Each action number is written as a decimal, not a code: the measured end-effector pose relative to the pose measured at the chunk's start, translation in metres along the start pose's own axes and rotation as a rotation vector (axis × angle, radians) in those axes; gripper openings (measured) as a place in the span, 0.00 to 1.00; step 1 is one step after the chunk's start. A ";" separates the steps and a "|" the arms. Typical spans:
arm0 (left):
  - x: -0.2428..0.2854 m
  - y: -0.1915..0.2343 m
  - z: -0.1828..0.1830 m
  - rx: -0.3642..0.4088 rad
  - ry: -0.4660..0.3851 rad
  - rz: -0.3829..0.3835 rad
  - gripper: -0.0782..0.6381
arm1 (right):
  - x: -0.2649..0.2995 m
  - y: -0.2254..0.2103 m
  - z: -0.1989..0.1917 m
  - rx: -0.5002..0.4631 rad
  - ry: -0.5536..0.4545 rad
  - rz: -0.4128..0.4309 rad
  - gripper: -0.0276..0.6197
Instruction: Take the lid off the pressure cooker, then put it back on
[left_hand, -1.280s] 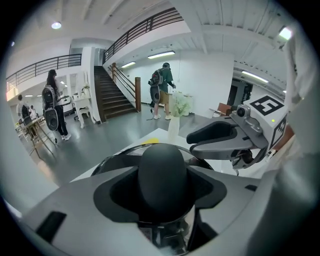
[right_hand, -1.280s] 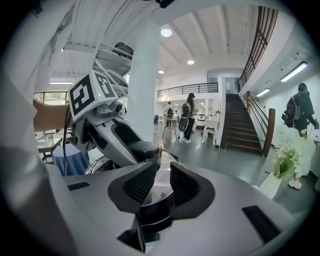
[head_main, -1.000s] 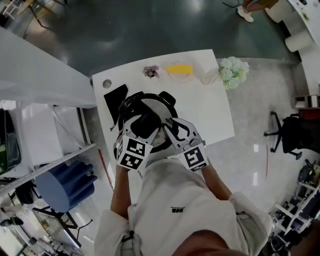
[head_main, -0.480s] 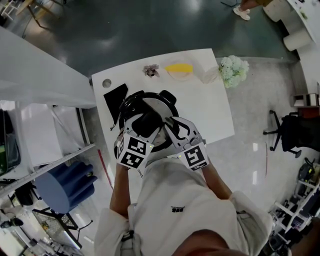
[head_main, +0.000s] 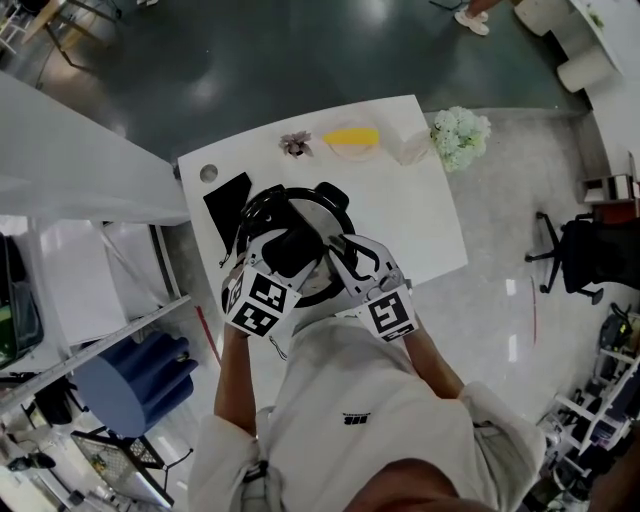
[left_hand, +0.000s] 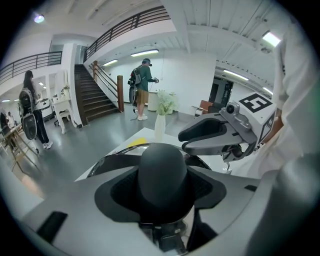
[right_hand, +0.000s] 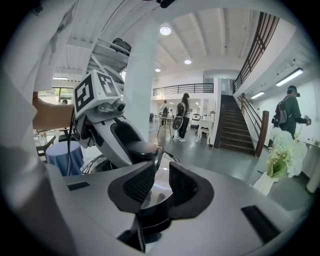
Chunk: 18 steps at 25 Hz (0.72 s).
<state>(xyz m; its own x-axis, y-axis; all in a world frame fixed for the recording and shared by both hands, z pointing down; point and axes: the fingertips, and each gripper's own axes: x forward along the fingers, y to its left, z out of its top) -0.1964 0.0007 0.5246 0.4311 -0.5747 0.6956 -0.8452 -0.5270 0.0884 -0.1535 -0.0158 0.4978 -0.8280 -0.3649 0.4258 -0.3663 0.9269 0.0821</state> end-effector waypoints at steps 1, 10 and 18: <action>0.000 0.000 0.000 0.008 -0.001 -0.008 0.51 | 0.000 -0.001 -0.001 -0.008 -0.005 -0.003 0.16; 0.001 -0.001 0.000 0.070 0.003 -0.074 0.51 | 0.003 0.001 -0.002 0.013 0.014 -0.027 0.16; 0.000 -0.003 0.000 0.109 0.007 -0.114 0.51 | 0.004 0.001 0.000 0.005 0.009 -0.052 0.16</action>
<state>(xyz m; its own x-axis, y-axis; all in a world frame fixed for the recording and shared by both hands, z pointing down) -0.1941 0.0019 0.5246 0.5197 -0.5029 0.6906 -0.7514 -0.6537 0.0895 -0.1570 -0.0159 0.4996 -0.8040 -0.4121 0.4287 -0.4112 0.9061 0.0998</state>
